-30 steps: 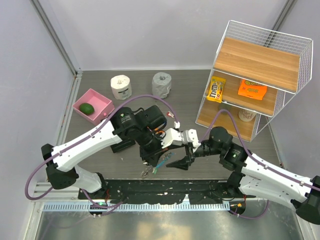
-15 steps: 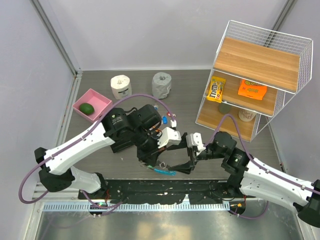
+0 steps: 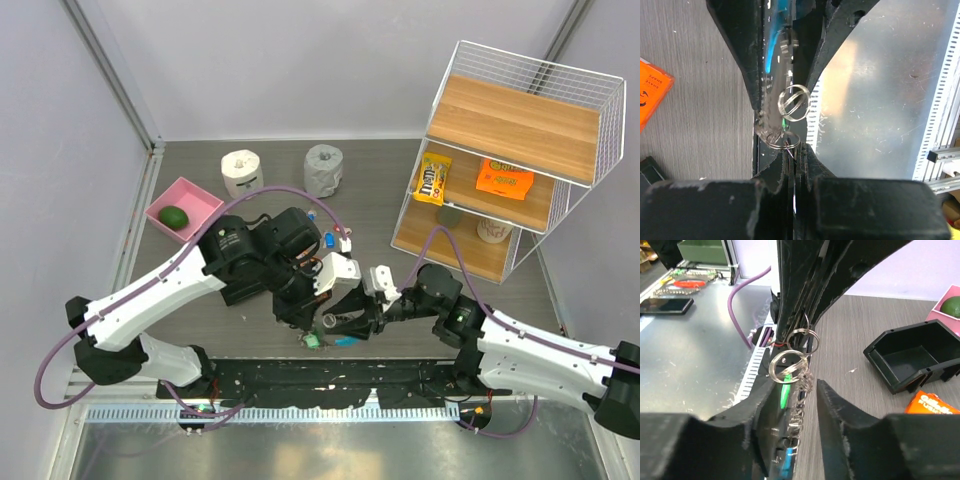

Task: Remove the keys from the keyring

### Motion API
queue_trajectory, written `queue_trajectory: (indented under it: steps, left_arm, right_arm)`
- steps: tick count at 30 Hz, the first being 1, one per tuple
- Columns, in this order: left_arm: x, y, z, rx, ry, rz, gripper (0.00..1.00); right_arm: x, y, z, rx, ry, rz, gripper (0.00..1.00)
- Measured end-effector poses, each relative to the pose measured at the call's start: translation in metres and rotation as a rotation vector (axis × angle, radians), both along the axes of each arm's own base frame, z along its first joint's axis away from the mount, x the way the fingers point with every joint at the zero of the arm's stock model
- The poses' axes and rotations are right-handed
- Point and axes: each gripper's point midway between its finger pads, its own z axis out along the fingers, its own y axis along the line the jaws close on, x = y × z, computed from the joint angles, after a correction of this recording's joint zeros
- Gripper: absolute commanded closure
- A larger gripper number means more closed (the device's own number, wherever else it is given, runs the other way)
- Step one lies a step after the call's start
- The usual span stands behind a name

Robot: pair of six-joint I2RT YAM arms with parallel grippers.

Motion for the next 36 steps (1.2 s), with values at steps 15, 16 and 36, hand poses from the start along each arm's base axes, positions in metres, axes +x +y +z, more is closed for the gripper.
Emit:
queue_trajectory:
  steps: [15,16,36]
  left_arm:
    - [0.029,-0.012,-0.017,-0.188,-0.166,0.195,0.97]
    - [0.031,-0.014,-0.018,-0.222,-0.175,0.219,0.96]
    - [0.068,-0.063,-0.033,-0.59,-0.199,0.467,0.71]
  right_arm:
    - [0.016,-0.033,0.029,-0.035,0.042,-0.219,0.95]
    - [0.018,-0.035,0.029,-0.058,0.057,-0.233,0.95]
    - [0.038,-0.069,0.029,-0.348,0.161,-0.452,0.95]
